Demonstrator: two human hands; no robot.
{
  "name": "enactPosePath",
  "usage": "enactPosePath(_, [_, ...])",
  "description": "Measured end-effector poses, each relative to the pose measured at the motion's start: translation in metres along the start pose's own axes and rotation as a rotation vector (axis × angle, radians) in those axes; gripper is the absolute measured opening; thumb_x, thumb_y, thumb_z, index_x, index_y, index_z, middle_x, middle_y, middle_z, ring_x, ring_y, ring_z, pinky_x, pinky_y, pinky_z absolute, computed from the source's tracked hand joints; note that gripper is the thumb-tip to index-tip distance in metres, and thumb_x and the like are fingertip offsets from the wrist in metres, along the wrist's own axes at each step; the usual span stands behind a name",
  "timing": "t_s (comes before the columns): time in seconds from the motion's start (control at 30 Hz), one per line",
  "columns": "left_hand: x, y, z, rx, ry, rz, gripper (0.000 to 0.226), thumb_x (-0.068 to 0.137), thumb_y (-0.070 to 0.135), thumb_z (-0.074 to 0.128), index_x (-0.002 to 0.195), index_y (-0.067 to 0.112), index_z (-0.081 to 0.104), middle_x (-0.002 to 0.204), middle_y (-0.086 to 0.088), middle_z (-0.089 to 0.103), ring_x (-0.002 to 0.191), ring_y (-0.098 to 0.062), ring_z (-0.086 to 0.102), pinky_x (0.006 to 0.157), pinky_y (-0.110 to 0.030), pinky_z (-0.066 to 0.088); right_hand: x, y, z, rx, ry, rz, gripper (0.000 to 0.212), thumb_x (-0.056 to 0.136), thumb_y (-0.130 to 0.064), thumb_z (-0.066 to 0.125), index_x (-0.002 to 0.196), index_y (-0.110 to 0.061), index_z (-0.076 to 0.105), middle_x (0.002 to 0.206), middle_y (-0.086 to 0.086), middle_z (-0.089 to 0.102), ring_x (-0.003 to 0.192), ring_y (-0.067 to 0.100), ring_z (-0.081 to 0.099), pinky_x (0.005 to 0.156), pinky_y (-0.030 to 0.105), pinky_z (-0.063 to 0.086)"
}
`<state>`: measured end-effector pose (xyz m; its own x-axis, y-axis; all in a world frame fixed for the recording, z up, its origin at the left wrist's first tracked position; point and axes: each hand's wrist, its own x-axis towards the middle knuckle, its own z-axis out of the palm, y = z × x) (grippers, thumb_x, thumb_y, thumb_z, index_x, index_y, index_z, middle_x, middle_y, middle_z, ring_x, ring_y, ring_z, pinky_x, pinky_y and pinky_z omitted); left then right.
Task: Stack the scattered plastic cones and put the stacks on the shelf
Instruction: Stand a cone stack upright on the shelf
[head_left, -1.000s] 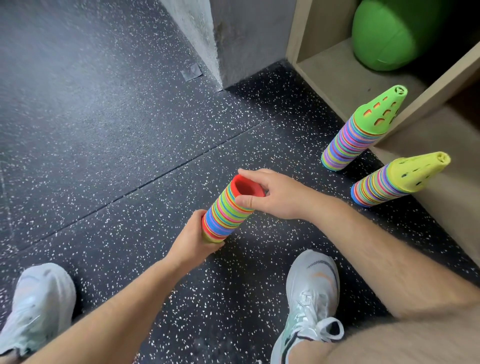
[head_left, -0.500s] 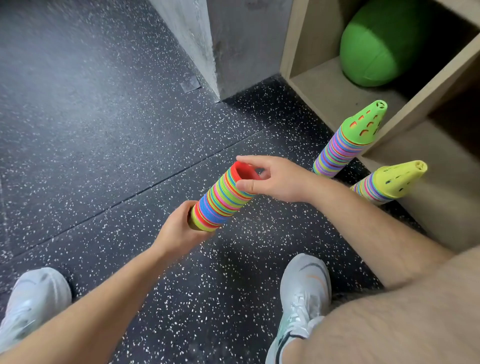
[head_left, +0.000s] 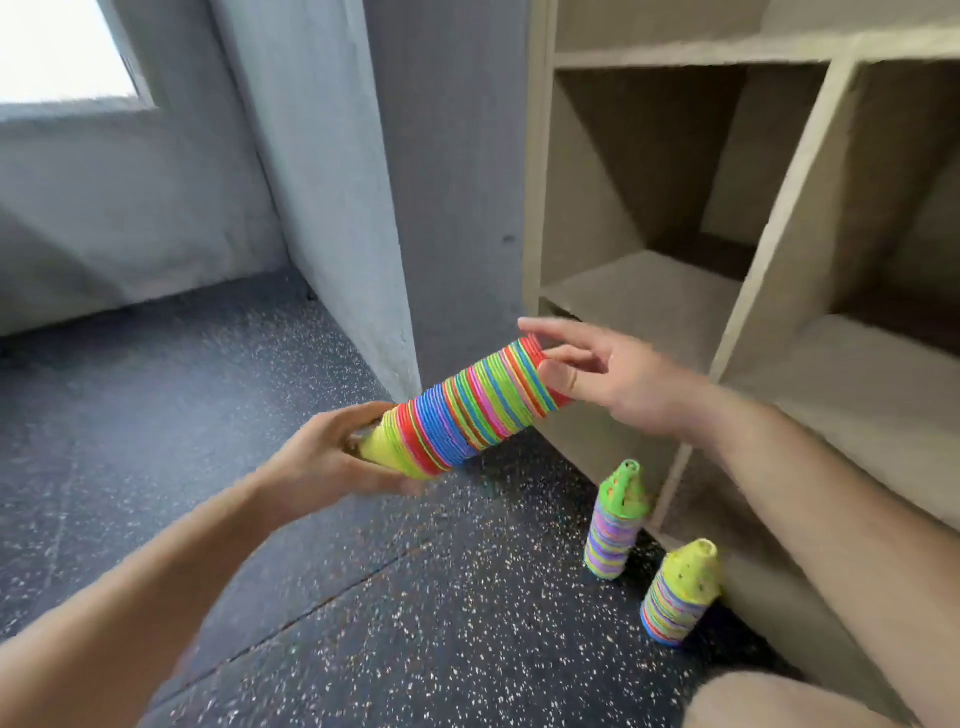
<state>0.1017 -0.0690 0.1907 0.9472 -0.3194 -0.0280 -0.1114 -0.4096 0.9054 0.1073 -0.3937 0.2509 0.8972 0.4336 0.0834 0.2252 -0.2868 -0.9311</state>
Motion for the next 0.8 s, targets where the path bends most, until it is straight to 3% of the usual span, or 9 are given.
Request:
enactPosePath(0.07, [0.003,0.058,-0.022,-0.010,0.039,0.059,0.074,0.043,0.034,0.097,0.114,0.030,0.078,0.092,-0.010,0.076,0.075,-0.019,0.066,0.057,-0.027,0.053,-0.016,-0.033,-0.023,0.030,0.080,-0.059,0.052,0.086,-0.042,0.063,0.137,-0.039,0.053,0.127,0.006,0.066,0.114,0.009,0.064,0.094,0.024,0.051])
enactPosePath(0.17, [-0.002,0.144,-0.053,-0.093,0.084,0.167,0.067,0.045,0.029,0.093,0.110,0.020,0.079,0.095,-0.015,0.073,0.078,-0.022,0.066,0.059,-0.027,0.055,-0.041,-0.079,-0.048,0.089,0.205,-0.127,0.054,0.081,-0.055,0.067,0.133,-0.048,0.055,0.130,-0.001,0.064,0.116,0.015,0.065,0.099,0.034,0.052])
enactPosePath(0.27, [-0.007,0.221,-0.072,-0.231,0.112,0.281,0.067,0.042,0.025,0.100,0.103,0.014,0.074,0.097,-0.015,0.070,0.079,-0.029,0.067,0.067,-0.034,0.061,-0.062,-0.123,-0.065,0.119,0.296,-0.196,0.050,0.076,-0.057,0.071,0.125,-0.053,0.058,0.122,-0.009,0.067,0.106,0.006,0.068,0.081,0.020,0.057])
enactPosePath(0.33, [-0.006,0.260,-0.077,-0.333,0.175,0.338,0.076,0.037,0.032,0.106,0.102,0.012,0.073,0.097,-0.016,0.071,0.083,-0.031,0.069,0.079,-0.040,0.061,-0.073,-0.146,-0.072,0.102,0.348,-0.241,0.050,0.073,-0.055,0.075,0.120,-0.053,0.059,0.113,-0.017,0.068,0.103,0.000,0.067,0.076,0.019,0.056])
enactPosePath(0.47, [0.012,0.313,-0.066,-0.499,0.199,0.427,0.069,0.077,0.029,0.090,0.128,-0.005,0.059,0.116,-0.017,0.069,0.103,-0.027,0.069,0.106,-0.039,0.053,-0.086,-0.179,-0.076,0.083,0.479,-0.318,0.064,0.065,-0.048,0.083,0.124,-0.040,0.058,0.111,-0.016,0.070,0.103,0.002,0.067,0.076,0.016,0.055])
enactPosePath(0.53, [0.023,0.338,-0.052,-0.593,0.171,0.444,0.076,0.083,0.039,0.083,0.138,-0.004,0.055,0.123,-0.014,0.068,0.113,-0.021,0.066,0.115,-0.041,0.047,-0.092,-0.191,-0.077,0.063,0.527,-0.353,0.072,0.059,-0.049,0.088,0.123,-0.039,0.058,0.112,-0.014,0.070,0.103,0.005,0.069,0.080,0.019,0.055])
enactPosePath(0.6, [0.034,0.366,-0.036,-0.655,0.118,0.476,0.074,0.086,0.048,0.076,0.143,0.006,0.056,0.127,-0.009,0.072,0.116,-0.016,0.070,0.103,-0.037,0.055,-0.095,-0.206,-0.083,0.015,0.588,-0.368,0.084,0.053,-0.050,0.093,0.127,-0.033,0.058,0.115,-0.010,0.070,0.104,0.007,0.069,0.086,0.024,0.056])
enactPosePath(0.7, [0.052,0.413,-0.015,-0.697,0.065,0.508,0.055,0.094,0.053,0.069,0.136,0.018,0.060,0.117,-0.004,0.077,0.110,-0.015,0.075,0.087,-0.036,0.062,-0.095,-0.226,-0.102,-0.130,0.722,-0.352,0.089,0.051,-0.054,0.093,0.129,-0.030,0.057,0.119,-0.005,0.068,0.104,0.007,0.069,0.091,0.031,0.057])
enactPosePath(0.8, [0.075,0.455,0.005,-0.671,0.013,0.551,0.045,0.096,0.050,0.069,0.129,0.020,0.061,0.110,-0.003,0.079,0.103,-0.018,0.077,0.085,-0.038,0.063,-0.092,-0.237,-0.130,-0.392,0.837,-0.293,0.069,0.056,-0.063,0.085,0.115,-0.035,0.063,0.111,-0.006,0.067,0.095,0.004,0.068,0.083,0.027,0.058])
